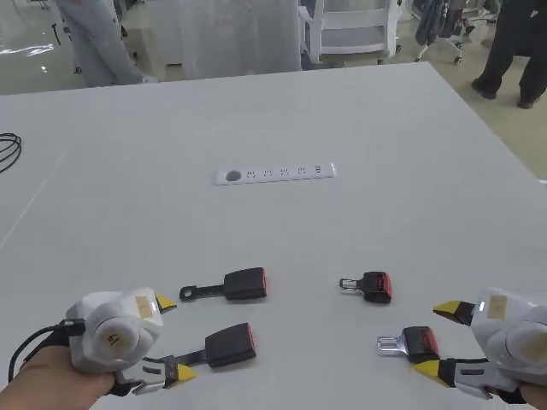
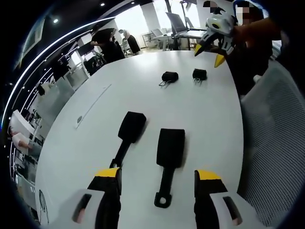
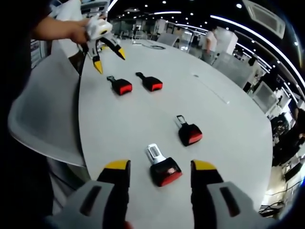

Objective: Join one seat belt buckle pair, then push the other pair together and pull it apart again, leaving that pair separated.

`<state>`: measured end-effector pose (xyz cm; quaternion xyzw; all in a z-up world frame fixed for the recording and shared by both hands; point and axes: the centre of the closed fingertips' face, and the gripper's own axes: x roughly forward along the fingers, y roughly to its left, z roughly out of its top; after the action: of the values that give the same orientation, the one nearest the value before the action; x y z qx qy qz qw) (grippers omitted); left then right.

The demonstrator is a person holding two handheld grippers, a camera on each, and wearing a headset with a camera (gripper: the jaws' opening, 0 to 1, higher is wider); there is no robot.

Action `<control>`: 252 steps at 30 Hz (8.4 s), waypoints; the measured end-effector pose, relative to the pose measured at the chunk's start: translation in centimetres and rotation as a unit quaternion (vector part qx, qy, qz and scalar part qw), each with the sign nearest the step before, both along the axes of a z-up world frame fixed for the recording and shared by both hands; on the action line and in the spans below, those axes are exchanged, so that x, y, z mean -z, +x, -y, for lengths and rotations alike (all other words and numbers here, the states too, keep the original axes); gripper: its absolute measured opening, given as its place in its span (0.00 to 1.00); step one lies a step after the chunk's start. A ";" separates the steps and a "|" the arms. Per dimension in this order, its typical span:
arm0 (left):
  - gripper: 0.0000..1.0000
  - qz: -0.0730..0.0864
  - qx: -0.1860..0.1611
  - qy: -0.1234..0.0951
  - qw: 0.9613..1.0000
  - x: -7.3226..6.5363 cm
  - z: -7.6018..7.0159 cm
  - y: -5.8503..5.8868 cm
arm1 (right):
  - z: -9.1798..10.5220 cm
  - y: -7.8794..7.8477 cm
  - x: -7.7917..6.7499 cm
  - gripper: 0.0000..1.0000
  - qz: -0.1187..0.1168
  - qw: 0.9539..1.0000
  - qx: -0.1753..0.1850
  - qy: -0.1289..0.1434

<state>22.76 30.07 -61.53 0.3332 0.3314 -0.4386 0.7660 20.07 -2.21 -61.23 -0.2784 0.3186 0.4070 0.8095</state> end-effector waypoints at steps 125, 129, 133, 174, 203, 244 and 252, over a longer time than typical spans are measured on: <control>0.33 -0.141 0.176 0.106 0.968 6.9 4.5 -0.6 | 1.8 2.1 7.5 0.35 -0.152 0.960 -0.189 -0.139; 0.33 -0.141 0.175 0.108 0.968 6.9 4.5 -0.6 | 1.8 2.1 7.5 0.35 -0.152 0.961 -0.188 -0.136; 0.33 -0.141 0.176 0.113 0.968 7.0 4.5 -0.7 | 1.7 2.1 7.5 0.35 -0.150 0.962 -0.188 -0.130; 0.33 -0.143 0.177 0.119 0.966 7.0 4.4 -0.6 | -1.8 2.7 7.2 0.35 -0.124 0.981 -0.135 -0.061; 0.33 -0.140 0.174 0.111 0.968 7.0 4.4 -0.6 | -12.7 2.1 6.9 0.35 -0.097 0.979 -0.178 0.000; 0.33 -0.140 0.167 0.108 0.970 7.0 4.5 -0.6 | -19.1 1.6 6.9 0.34 -0.072 0.971 -0.228 -0.014; 0.33 -0.137 0.170 0.108 0.970 7.0 4.5 -0.6 | -19.4 1.8 7.1 0.33 -0.072 0.971 -0.228 -0.006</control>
<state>22.11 25.59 -68.58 0.4021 0.4168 -0.5656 0.5871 21.85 17.16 -68.30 -0.3179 0.3068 0.5982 0.6685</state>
